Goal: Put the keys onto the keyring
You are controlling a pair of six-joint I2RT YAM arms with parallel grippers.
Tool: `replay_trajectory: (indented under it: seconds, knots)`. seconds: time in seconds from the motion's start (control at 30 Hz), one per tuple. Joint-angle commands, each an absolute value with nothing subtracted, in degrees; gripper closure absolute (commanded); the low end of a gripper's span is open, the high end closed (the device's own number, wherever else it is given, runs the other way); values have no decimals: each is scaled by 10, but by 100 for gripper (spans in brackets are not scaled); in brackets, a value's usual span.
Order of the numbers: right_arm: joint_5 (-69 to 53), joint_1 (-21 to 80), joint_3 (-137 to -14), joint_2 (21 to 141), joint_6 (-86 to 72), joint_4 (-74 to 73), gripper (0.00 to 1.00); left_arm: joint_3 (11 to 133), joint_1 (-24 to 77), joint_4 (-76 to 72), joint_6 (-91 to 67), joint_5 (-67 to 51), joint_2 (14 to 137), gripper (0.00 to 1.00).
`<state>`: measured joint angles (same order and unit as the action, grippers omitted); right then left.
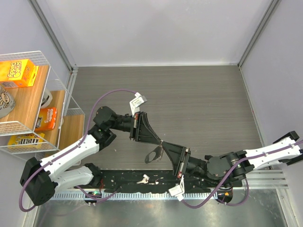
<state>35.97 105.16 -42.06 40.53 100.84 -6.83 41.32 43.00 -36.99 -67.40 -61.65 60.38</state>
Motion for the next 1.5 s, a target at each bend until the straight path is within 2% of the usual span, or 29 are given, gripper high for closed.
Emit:
replay_trajectory:
  seconds: [0.0, 0.23, 0.43, 0.77, 0.83, 1.0, 1.1, 1.13, 1.23, 1.47]
  knots:
    - [380, 1063, -448, 410, 1042, -33, 76, 431, 427, -386, -689, -604, 598, 100]
    - [386, 1068, -460, 417, 1048, -36, 95, 426, 427, -394, -696, -605, 595, 100]
    - [395, 1069, -481, 435, 1028, -82, 95, 418, 427, -410, -707, -613, 598, 100]
    - [391, 1074, -568, 463, 883, -216, 95, 420, 427, -432, -709, -636, 592, 100]
    - [383, 1074, -573, 461, 849, -213, 95, 420, 427, -440, -711, -636, 592, 93]
    - [366, 1074, -599, 455, 772, -225, 95, 430, 427, -454, -708, -643, 588, 68]
    - [362, 1074, -646, 465, 710, -279, 95, 444, 427, -430, -681, -649, 579, 37]
    - [360, 1074, -662, 469, 698, -297, 95, 453, 427, -403, -661, -650, 575, 30]
    - [359, 1074, -693, 488, 643, -332, 95, 476, 427, -311, -600, -646, 559, 25]
    - [345, 1074, -792, 533, 513, -457, 95, 522, 427, -122, -449, -610, 526, 24]
